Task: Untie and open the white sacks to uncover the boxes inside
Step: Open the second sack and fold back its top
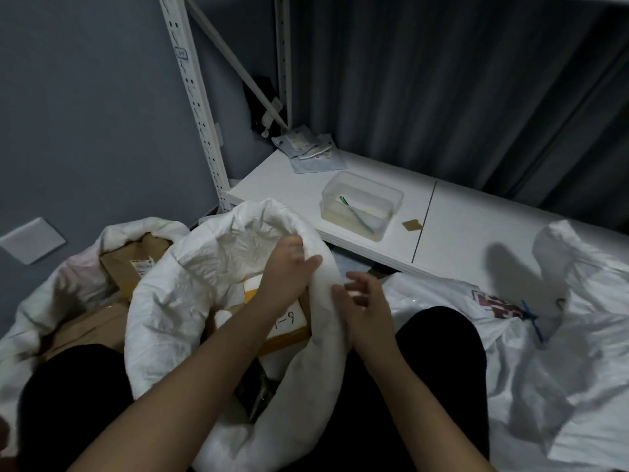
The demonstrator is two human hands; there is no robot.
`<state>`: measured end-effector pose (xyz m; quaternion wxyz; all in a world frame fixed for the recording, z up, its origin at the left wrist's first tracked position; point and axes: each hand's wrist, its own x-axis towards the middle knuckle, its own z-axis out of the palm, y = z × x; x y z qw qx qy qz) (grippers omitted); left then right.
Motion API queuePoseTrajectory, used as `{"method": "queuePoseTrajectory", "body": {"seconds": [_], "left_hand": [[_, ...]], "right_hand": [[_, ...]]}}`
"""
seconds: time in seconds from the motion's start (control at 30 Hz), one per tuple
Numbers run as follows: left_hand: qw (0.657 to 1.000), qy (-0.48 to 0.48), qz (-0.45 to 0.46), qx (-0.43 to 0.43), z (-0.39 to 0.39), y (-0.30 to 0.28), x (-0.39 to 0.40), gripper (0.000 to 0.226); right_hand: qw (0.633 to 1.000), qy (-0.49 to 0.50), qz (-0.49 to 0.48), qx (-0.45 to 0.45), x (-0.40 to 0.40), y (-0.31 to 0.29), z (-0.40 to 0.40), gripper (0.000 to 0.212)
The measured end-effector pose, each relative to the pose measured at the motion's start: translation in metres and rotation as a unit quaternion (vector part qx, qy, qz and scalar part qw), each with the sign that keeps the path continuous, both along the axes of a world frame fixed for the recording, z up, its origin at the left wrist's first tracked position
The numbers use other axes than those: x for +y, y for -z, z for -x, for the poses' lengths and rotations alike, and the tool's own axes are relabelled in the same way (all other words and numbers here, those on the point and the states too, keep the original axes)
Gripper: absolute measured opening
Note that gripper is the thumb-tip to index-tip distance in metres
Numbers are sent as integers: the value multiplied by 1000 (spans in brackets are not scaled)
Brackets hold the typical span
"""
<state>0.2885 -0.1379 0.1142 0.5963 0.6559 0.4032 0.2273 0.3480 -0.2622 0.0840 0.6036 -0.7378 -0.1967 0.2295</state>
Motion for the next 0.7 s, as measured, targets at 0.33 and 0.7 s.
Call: {"method": "queuePoseTrajectory", "body": {"seconds": [0.33,0.7], "left_hand": [[993,108,44,18,23,-21,-23,15],[991,130,-39,23,12,-11,-9,30]], "right_hand": [[910,12,-182,371,10,7,-4,38],[987,-86,108,-81,12,21,11,50]]}}
